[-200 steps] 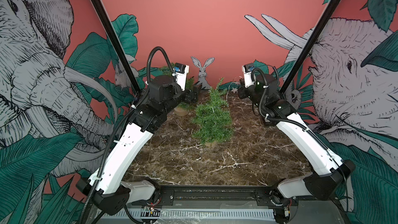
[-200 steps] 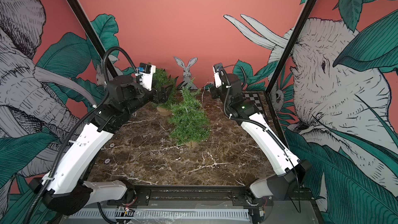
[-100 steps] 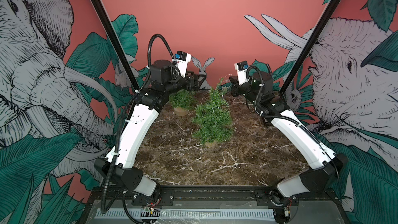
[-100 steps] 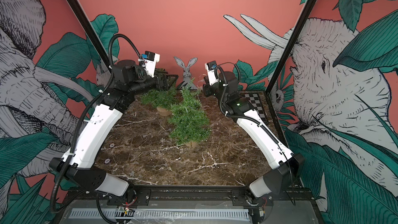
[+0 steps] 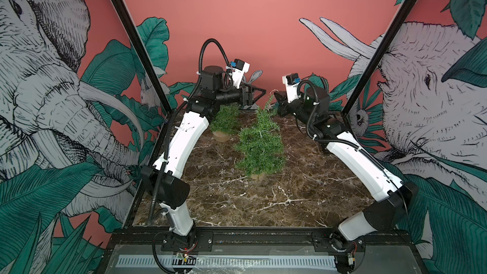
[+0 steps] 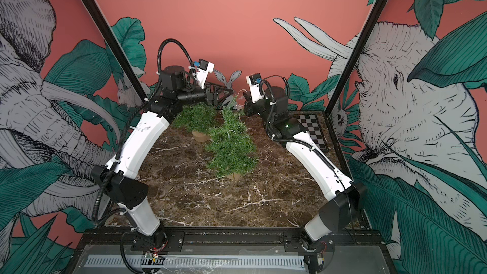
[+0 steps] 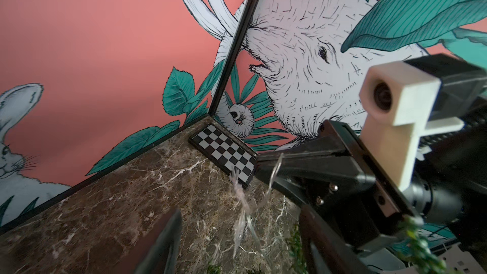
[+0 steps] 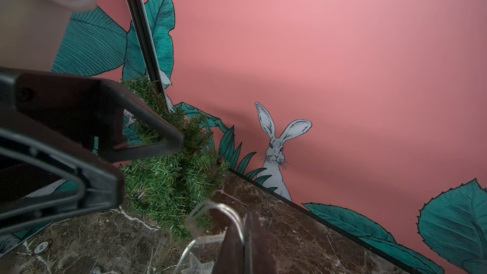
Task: Wrap string light around the christmas tree
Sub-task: Wrap the light string around the Christmas tree.
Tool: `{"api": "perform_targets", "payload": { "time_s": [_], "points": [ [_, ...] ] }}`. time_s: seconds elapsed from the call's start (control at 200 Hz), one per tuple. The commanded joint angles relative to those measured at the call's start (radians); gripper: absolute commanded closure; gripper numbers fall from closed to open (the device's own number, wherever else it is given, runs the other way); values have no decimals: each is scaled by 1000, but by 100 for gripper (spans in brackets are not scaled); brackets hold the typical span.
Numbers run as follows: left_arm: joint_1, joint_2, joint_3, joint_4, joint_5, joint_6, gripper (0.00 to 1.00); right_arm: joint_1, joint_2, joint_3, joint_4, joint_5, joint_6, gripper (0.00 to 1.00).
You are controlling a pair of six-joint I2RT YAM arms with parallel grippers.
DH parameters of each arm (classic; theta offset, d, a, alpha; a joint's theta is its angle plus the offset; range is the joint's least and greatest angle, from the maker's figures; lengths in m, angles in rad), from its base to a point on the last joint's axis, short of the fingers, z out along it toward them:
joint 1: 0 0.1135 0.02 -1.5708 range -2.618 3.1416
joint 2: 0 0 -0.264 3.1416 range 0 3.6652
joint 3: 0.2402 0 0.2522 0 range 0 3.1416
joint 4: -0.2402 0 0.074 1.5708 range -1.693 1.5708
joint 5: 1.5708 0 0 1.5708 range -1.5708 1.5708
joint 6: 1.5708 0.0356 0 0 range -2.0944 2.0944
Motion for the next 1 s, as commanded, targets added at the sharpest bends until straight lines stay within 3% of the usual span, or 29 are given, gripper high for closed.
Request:
{"api": "perform_targets", "payload": {
  "time_s": [0.0,0.17,0.36,0.59,0.755,0.84,0.9,0.995],
  "points": [
    [0,-2,44,91,102,-49,29,-4,-4,18,63,-26,15,100],
    [-12,13,58,72,103,-22,37,-3,-5,13,76,-32,21,100],
    [-41,26,75,24,126,39,39,-4,-3,13,77,-39,26,100],
    [-53,43,101,-62,37,116,45,-4,-14,0,94,-50,37,100],
    [-62,65,119,-87,38,135,52,-3,-16,-6,104,-60,46,100],
    [-66,64,118,-81,40,137,65,-3,-17,-8,104,-63,47,100],
    [-68,64,119,-79,21,140,68,-3,-18,-11,105,-63,46,100],
    [-70,64,119,-78,-6,145,87,-4,-20,-16,106,-65,46,100]
  ]
}}
